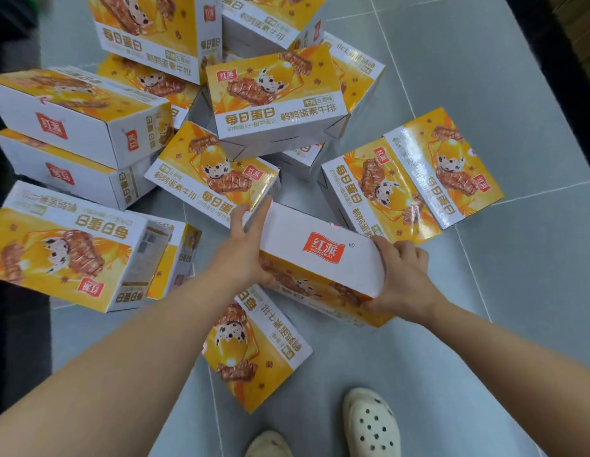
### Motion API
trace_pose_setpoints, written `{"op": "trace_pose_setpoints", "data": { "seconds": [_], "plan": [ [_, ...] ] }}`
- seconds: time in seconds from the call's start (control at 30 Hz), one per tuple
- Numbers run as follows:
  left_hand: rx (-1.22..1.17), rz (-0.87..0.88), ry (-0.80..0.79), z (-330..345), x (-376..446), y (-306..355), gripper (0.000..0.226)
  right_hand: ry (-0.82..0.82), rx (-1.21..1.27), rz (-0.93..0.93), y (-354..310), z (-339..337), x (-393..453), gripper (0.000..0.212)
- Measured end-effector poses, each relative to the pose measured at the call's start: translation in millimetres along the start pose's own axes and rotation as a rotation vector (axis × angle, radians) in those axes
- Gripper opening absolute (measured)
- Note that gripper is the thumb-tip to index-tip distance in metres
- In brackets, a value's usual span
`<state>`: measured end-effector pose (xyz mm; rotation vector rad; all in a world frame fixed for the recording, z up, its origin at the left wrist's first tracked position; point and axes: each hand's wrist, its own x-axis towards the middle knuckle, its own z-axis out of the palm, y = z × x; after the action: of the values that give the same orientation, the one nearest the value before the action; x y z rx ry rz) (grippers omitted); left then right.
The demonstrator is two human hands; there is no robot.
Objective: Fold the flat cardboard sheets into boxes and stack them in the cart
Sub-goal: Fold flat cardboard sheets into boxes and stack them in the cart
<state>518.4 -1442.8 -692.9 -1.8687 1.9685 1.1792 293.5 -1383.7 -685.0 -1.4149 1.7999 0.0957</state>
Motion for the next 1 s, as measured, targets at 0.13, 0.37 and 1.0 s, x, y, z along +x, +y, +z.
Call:
{"op": "trace_pose_setpoints", "data": {
  "seconds": [0.13,0.37,1.0],
  "plan": [
    [0.2,0.024,0.026,-48,-56,21,0.125,0.077,-0.187,-0.184,-33,-55,-49,0.105],
    [0.298,0.05,0.038,-147,-201,64,0.115,0.112,-0.395,-0.541,-127,-174,-154,0.102],
    [-0.103,-0.214,0.75,-293,-602,135,0.09,-0.006,-0.844,-1.266,-379,-336,-409,0.101]
  ]
}}
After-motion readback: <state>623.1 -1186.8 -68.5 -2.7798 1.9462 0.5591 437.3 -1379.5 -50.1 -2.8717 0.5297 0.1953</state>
